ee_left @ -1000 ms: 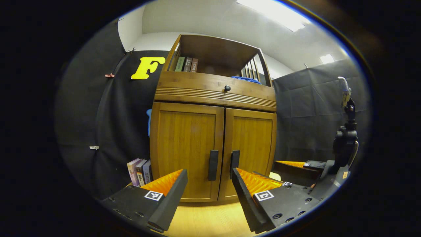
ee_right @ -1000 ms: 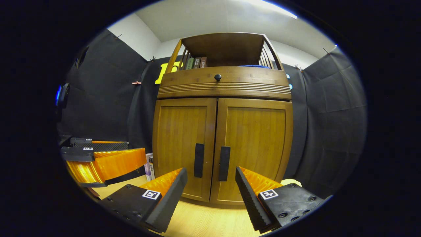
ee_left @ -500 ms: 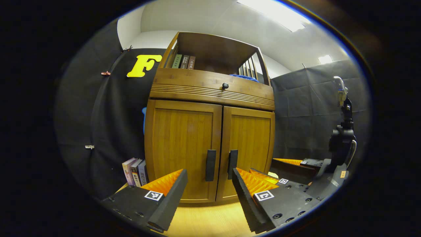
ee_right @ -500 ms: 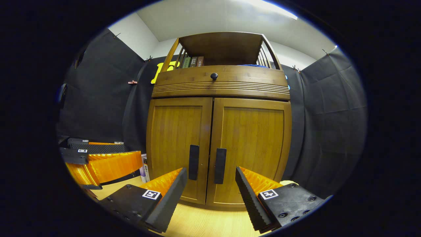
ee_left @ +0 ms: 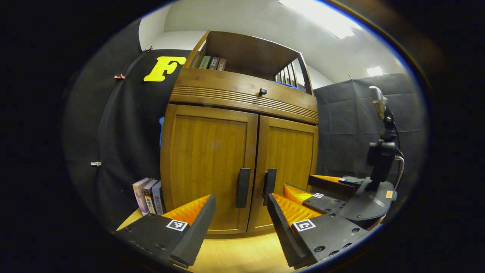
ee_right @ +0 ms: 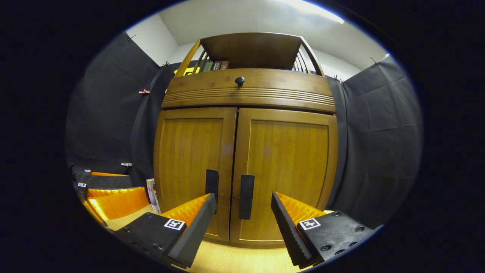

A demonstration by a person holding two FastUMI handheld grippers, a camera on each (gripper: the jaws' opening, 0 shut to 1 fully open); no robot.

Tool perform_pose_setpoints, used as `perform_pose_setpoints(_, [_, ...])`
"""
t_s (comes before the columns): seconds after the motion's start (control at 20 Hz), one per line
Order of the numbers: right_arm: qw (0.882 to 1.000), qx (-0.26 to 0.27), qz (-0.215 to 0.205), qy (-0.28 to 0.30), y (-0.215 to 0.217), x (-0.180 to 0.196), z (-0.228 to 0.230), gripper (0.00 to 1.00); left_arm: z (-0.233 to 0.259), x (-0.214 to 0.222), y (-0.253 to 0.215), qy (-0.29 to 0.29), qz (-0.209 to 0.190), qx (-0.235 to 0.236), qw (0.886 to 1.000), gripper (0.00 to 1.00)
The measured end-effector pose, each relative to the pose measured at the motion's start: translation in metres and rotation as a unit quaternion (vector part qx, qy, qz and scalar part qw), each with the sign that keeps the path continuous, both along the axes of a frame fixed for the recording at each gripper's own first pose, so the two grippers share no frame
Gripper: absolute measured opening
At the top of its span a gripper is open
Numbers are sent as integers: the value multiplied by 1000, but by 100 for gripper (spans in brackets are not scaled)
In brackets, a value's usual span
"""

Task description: Open the right door of the double-door shoe cabinet with the right hand, and open the left door with the left hand.

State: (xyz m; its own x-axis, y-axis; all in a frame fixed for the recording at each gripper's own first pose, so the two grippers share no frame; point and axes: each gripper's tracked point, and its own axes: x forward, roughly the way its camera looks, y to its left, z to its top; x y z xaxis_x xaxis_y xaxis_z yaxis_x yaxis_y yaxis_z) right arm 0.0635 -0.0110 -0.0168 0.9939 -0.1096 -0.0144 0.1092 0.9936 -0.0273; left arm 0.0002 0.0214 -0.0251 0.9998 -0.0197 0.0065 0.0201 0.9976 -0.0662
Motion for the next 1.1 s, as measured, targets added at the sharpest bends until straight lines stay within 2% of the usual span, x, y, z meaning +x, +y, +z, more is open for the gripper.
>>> perform_pose_setpoints(0.35, [999, 16, -34, 25, -25, 61, -36, 93, 0, 8, 18, -14, 8, 12, 1000, 86])
perform_pose_setpoints(0.55, [998, 18, -57, 25, -37, 82, -43, 93, -2, 6, 24, -15, 2, 14, 1000, 86])
perform_pose_setpoints(0.6, [998, 18, -63, 26, -38, 85, -44, 92, -2, 4, 26, -15, 4, 16, 1000, 86])
perform_pose_setpoints(0.7, [997, 18, -67, 27, -40, 92, -48, 80, -3, -1, 29, -16, 2, 15, 1000, 86])
perform_pose_setpoints(0.9, [997, 24, -64, 35, -37, 109, -53, 84, -2, -11, 37, -16, 2, 15, 1000, 86])
perform_pose_setpoints(1.0, [996, 19, -77, 33, -40, 110, -55, 82, -3, -14, 42, -12, 6, 17, 1000, 86])
perform_pose_setpoints(1.05, [997, 21, -72, 31, -37, 113, -54, 77, -4, -15, 45, -11, 7, 16, 1000, 86])
perform_pose_setpoints(1.1, [996, 25, -73, 33, -37, 115, -56, 77, -4, -15, 48, -11, 10, 15, 1000, 86])
